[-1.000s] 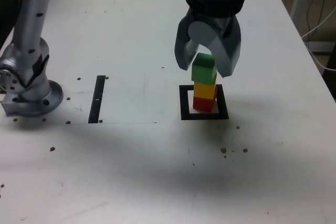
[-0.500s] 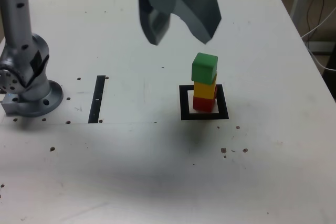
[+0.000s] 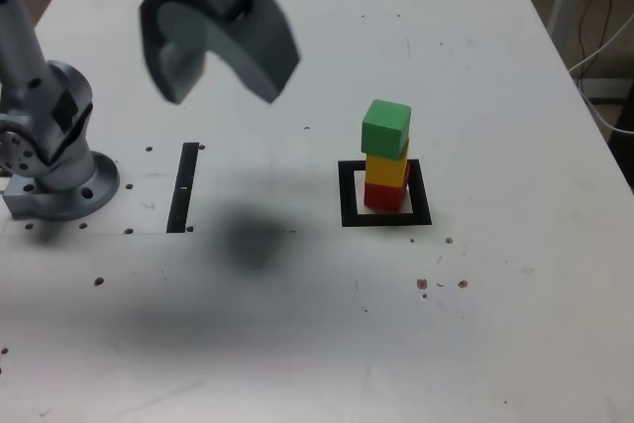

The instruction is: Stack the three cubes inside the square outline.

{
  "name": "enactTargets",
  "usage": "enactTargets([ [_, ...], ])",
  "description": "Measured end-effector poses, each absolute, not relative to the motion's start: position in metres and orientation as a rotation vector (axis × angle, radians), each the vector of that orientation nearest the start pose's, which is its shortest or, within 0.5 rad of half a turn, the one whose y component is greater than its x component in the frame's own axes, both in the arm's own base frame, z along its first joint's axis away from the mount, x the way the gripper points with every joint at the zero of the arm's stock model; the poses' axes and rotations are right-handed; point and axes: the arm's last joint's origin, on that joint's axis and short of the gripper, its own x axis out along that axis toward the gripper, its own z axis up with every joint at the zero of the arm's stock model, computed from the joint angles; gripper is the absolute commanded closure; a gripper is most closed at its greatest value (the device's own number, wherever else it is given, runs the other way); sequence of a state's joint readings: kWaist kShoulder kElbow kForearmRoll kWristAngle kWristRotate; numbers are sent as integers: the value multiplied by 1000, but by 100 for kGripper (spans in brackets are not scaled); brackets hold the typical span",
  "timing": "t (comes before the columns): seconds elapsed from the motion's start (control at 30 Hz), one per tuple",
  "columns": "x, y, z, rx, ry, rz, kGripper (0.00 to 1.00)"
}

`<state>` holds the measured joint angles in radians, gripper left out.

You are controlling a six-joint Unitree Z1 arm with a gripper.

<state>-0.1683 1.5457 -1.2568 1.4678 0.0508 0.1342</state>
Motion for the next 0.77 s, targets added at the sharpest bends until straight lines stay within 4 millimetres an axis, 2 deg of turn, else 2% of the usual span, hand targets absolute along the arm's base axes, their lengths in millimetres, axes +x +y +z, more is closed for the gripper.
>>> enactTargets([
  [0.1, 182, -26, 310, 254, 1791, -199, 1],
  [0.23, 182, -19, 303, 207, 1792, -178, 0],
  [0.5, 171, -2, 275, 96, 1880, -68, 0],
  [0.77, 176, -2, 268, 55, 1908, -11, 0],
])
